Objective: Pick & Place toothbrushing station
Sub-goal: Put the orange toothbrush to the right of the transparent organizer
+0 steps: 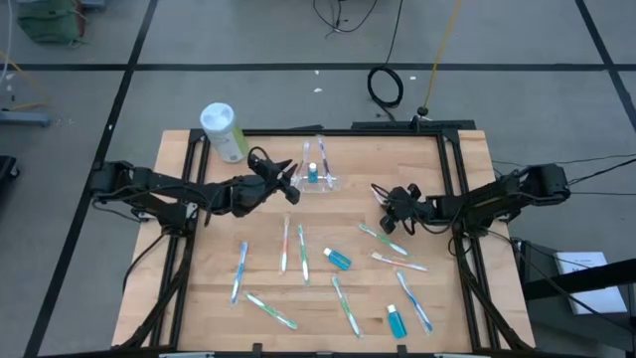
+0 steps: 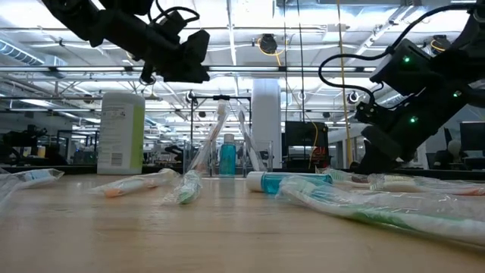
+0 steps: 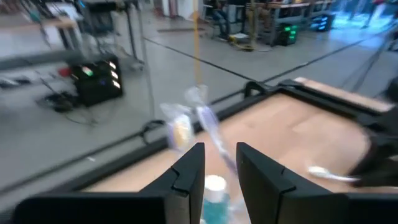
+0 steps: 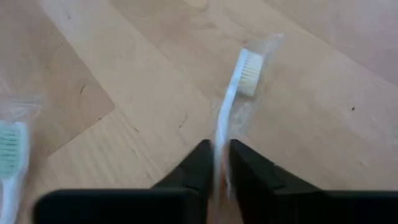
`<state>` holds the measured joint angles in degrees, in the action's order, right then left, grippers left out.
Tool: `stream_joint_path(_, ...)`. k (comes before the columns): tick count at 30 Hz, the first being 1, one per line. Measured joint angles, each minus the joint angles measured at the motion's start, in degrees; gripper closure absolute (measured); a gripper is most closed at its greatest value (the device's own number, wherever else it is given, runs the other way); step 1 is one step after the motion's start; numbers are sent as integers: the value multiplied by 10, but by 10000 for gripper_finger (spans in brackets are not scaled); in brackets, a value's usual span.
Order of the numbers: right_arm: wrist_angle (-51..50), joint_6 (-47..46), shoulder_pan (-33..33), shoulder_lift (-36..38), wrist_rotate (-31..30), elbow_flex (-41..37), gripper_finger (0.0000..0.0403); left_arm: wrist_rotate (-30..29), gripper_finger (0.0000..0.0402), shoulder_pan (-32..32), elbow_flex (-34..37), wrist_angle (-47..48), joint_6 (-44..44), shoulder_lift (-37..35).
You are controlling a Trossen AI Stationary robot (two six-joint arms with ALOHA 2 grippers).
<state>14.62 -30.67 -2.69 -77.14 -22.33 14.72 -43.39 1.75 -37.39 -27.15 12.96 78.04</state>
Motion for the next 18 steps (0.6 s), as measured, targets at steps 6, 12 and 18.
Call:
stream_joint_path(6, 98, 38, -17, -4, -35, -4, 381, 89, 305, -5, 0, 15, 40, 0)
stream_joint_path(12, 321, 126, -30, -1, -40, -3, 387, 104, 305, -23, 0, 19, 46, 4)
stream_joint_path(18, 550, 204, -24, 0, 0, -3, 379, 104, 305, -44, 0, 25, 56, 15)
